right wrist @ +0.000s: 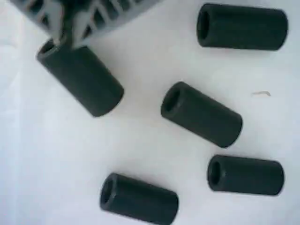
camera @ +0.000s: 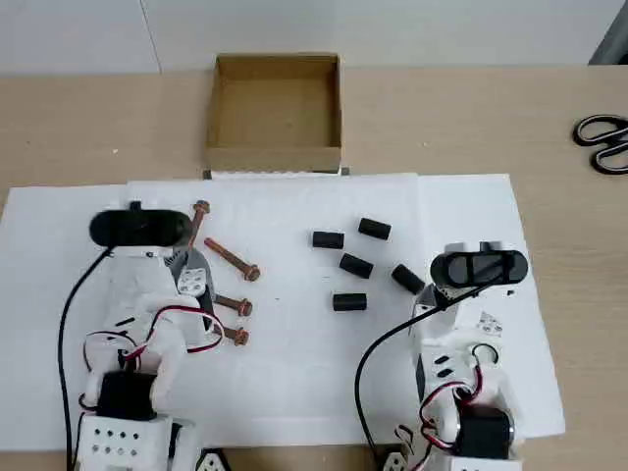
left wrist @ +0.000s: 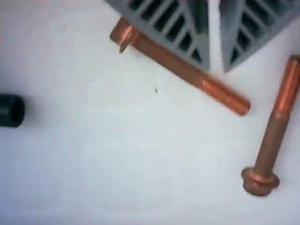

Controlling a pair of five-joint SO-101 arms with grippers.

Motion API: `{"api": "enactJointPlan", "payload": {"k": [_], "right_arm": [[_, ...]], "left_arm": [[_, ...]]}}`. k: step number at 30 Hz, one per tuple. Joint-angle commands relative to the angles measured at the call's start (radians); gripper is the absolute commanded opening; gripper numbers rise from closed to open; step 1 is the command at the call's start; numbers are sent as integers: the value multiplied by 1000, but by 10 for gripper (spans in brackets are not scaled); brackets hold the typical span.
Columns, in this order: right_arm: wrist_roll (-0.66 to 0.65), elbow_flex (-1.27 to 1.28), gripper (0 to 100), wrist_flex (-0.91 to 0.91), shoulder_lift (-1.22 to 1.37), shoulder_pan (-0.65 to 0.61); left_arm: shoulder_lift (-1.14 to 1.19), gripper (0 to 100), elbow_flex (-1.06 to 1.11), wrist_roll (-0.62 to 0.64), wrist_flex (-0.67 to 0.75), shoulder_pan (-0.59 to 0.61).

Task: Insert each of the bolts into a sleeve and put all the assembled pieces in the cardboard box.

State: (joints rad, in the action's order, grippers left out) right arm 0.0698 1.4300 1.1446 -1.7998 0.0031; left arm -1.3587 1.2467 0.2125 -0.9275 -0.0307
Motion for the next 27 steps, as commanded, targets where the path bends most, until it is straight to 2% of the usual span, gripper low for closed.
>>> {"api": "enactJointPlan", "payload": {"k": [1, 9, 12, 18, 21, 24, 27], "right_arm": [[15, -92, 3, 64, -7, -7], [-15, -212, 3, 93, 51, -4], [-11, -318, 3, 93, 185, -5], [106, -577, 3, 117, 555, -8], [115, -661, 3, 134, 700, -8], [43, -720, 4, 177, 808, -18], [-26, -733, 4, 179, 871, -56]], "left_arm": [[-3, 7, -101, -3, -66, -2], [-3, 7, -140, 3, -144, -2], [-3, 7, -145, 0, -146, -2], [-3, 8, -203, -8, -218, -3], [-3, 8, -232, -141, -275, -3], [-3, 8, -249, -282, -336, -3], [-3, 8, -266, -308, -376, -2]]}}
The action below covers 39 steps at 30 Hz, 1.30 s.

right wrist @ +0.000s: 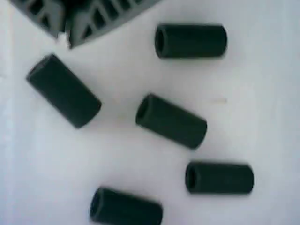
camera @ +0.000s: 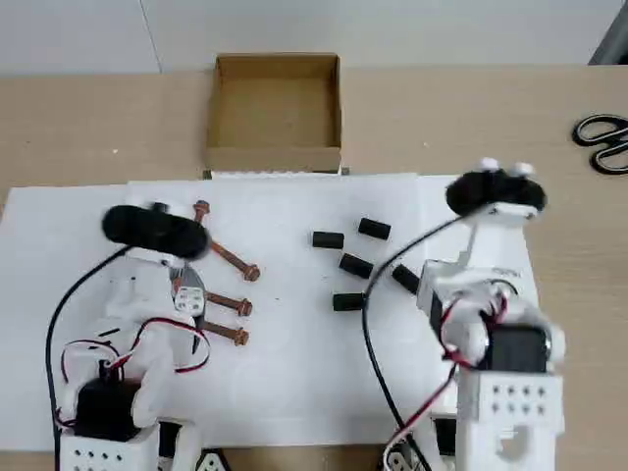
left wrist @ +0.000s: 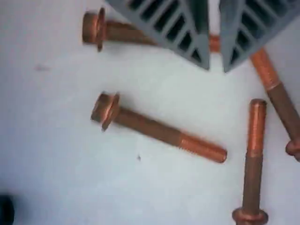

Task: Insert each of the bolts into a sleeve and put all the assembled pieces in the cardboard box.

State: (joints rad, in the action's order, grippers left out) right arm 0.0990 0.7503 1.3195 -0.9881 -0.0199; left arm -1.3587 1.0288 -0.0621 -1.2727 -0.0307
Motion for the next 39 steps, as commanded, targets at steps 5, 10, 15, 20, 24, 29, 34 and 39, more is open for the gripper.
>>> {"api": "enactJointPlan", "payload": {"k": [5, 10, 15, 20, 24, 29, 34, 39], "right_arm": [[-161, -54, 4, 8, 137, -104], [-173, -84, 4, 5, 206, -116], [-253, -144, 5, 27, 340, -113], [-385, -190, 5, 15, 460, -79], [-457, -190, 6, -21, 544, -41], [-512, -192, 103, -25, 630, -39], [-520, -195, 173, -27, 627, -47], [-565, -195, 175, -27, 608, -47]], "left_arm": [[-2, 6, -47, -32, -32, 18], [158, 7, -53, -31, -14, 137], [433, 7, -153, -35, -51, 180], [638, 8, -283, -106, -52, 153], [736, 8, -380, -107, -52, 155], [822, 8, -410, -109, -52, 153], [838, 16, -412, -109, -52, 155], [838, 81, -404, -78, -41, 155]]}}
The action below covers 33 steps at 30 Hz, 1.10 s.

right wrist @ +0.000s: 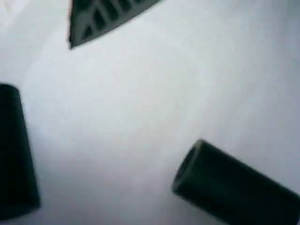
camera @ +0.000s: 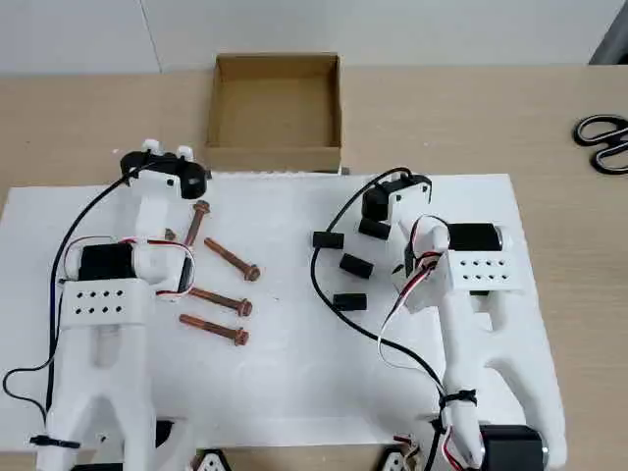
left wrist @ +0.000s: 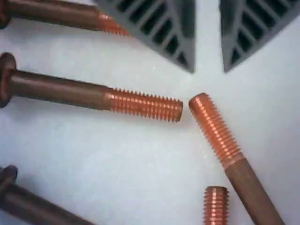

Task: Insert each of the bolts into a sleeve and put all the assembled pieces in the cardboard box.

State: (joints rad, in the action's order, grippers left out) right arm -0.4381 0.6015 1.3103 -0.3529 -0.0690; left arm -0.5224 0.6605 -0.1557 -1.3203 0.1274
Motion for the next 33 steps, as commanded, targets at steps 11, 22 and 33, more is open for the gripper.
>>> {"api": "enactJointPlan", "payload": {"k": [11, 22, 33], "right_arm": [[-107, -46, 175, -107, 21, 4], [-104, -46, 173, -143, 102, -19], [-100, -46, 173, -219, 222, -28]], "left_arm": [[8, 86, -36, 18, 17, -3], [8, 86, -36, 18, 17, -3], [9, 86, -35, 20, 17, -2]]}}
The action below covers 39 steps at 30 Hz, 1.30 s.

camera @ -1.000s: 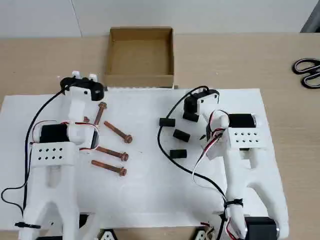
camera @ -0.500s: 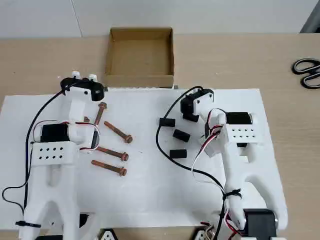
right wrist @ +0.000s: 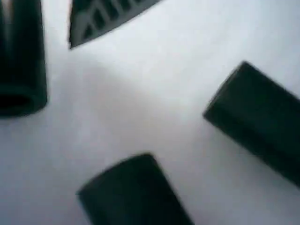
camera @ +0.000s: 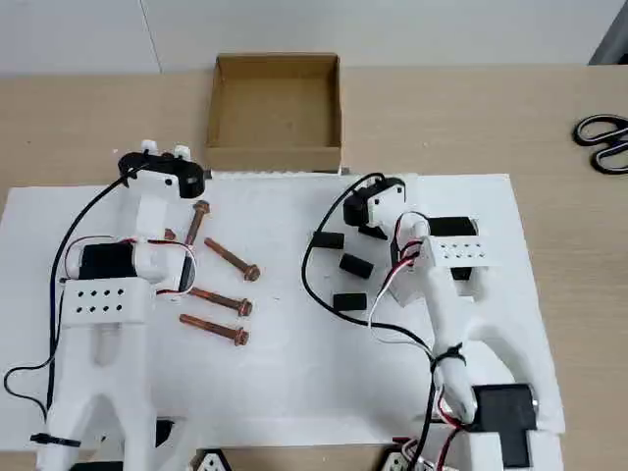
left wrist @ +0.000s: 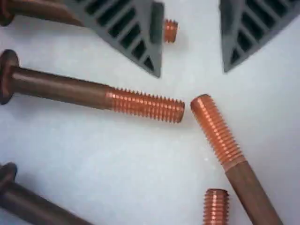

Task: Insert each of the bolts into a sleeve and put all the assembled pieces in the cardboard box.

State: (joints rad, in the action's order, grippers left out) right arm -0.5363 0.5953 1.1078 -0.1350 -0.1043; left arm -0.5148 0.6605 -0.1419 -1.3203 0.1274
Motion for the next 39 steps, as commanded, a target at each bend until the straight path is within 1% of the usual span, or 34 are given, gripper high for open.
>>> {"api": "enactJointPlan", "payload": {"k": [1, 10, 12, 16, 23, 32, 34, 39], "right_arm": [[-2, -40, 173, -18, 10, 15], [-8, -40, 171, -71, 84, 39], [-3, -40, 151, -71, 99, 39], [-2, -40, 79, -81, 145, 41], [-2, -40, 17, -87, 194, 39], [-2, -48, 6, -53, 188, 41], [21, -77, 6, -5, 170, 41], [150, -186, 6, 105, 84, 50]], "left_arm": [[2, 86, -35, 6, 17, -2], [-5, 86, 36, 6, 55, -2], [-5, 85, 54, 6, 64, -2], [-5, 84, 62, 6, 64, -2], [-5, 84, 58, 6, 64, -2], [-5, 83, 61, 6, 64, -2], [-5, 83, 61, 6, 64, -2], [-6, 83, 61, 6, 64, -2]]}}
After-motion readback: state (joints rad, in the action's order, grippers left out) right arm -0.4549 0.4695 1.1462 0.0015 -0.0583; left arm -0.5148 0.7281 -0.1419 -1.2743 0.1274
